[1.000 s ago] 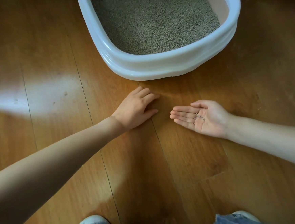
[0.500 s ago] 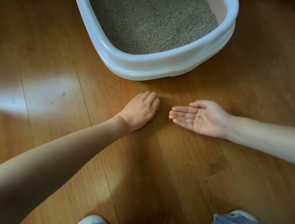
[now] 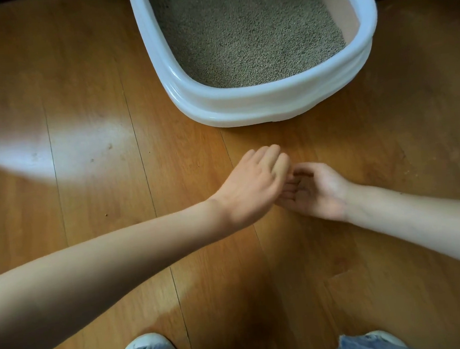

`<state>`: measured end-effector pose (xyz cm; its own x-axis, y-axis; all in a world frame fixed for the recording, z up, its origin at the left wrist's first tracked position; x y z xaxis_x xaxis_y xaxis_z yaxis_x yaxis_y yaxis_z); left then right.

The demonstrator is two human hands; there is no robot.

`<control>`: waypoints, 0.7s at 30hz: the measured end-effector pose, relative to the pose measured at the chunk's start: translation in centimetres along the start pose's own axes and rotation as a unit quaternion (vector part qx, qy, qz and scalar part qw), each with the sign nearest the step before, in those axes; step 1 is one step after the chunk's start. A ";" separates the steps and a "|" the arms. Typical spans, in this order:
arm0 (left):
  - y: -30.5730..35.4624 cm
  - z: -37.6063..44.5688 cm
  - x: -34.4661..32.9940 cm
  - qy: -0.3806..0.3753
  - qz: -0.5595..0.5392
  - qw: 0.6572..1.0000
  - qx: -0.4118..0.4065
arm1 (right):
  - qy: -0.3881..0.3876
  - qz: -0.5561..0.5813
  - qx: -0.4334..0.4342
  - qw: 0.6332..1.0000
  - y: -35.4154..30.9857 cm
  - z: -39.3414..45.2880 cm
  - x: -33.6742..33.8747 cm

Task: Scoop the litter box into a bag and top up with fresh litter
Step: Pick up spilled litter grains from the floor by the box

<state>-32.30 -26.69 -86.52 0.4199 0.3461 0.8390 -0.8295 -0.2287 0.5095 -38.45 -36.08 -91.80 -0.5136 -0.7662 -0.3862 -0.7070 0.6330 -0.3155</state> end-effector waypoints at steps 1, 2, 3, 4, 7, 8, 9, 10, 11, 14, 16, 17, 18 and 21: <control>0.5 -0.1 -0.3 -0.006 0.009 1.000 -0.022 | -0.003 0.001 0.003 1.000 0.0 0.0 -0.3; 0.6 -0.2 -0.5 -0.013 0.020 0.999 -0.040 | -0.003 0.001 0.007 1.000 0.1 0.0 -0.6; 0.6 -0.3 -0.8 -0.021 0.029 0.998 -0.048 | -0.004 -0.002 0.009 1.000 0.1 -0.1 -0.9; 0.3 -0.4 -1.0 -0.025 0.032 0.998 -0.050 | -0.008 -0.005 0.010 1.000 0.2 -0.1 -1.1; -0.7 -0.6 -0.6 -0.016 -0.011 1.000 -0.023 | -0.029 -0.007 0.006 1.000 0.3 -0.6 -1.7; -1.1 -0.6 -0.2 -0.001 -0.038 0.999 -0.004 | -0.030 -0.004 0.001 1.000 0.4 -0.6 -1.7; -1.7 -0.7 0.4 0.019 -0.065 0.998 0.020 | -0.031 0.001 -0.006 0.999 0.4 -0.7 -1.7; -2.4 -0.9 0.8 0.039 -0.088 0.994 0.047 | -0.033 0.006 -0.014 0.999 0.4 -0.7 -1.5; -3.4 -1.3 1.2 0.056 -0.103 0.990 0.074 | -0.039 0.010 -0.020 0.999 0.4 -0.6 -1.4; -7.1 -3.4 1.7 0.074 -0.094 0.983 0.140 | -0.052 0.023 -0.026 0.998 0.3 -0.4 -0.8; -9.3 -5.5 1.9 0.069 -0.077 0.980 0.171 | -0.052 0.031 -0.023 0.998 0.1 -0.3 -0.3; -10.1 -6.5 2.0 0.066 -0.070 0.979 0.182 | -0.053 0.032 -0.022 0.998 0.0 -0.2 -0.2; -10.8 -7.5 2.1 0.063 -0.064 0.977 0.193 | -0.053 0.032 -0.021 0.998 0.0 -0.2 -0.1; -12.0 -9.9 2.3 0.063 -0.046 0.971 0.224 | -0.056 0.029 -0.023 0.998 0.1 0.1 -0.2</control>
<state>-25.00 -14.17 -92.58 0.4132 0.4864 0.7698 -0.5349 -0.5545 0.6375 -38.37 -35.89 -91.79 -0.4986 -0.7102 -0.4970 -0.7004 0.6679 -0.2518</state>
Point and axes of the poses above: each hand's wrist, its own z-axis towards the middle knuckle, its own x-axis out of the back of the hand, y = z × x, the point moved 5 cm from there along z, towards the middle knuckle, and after that the axes turned 11 degrees about -z, right-handed, at the moved point
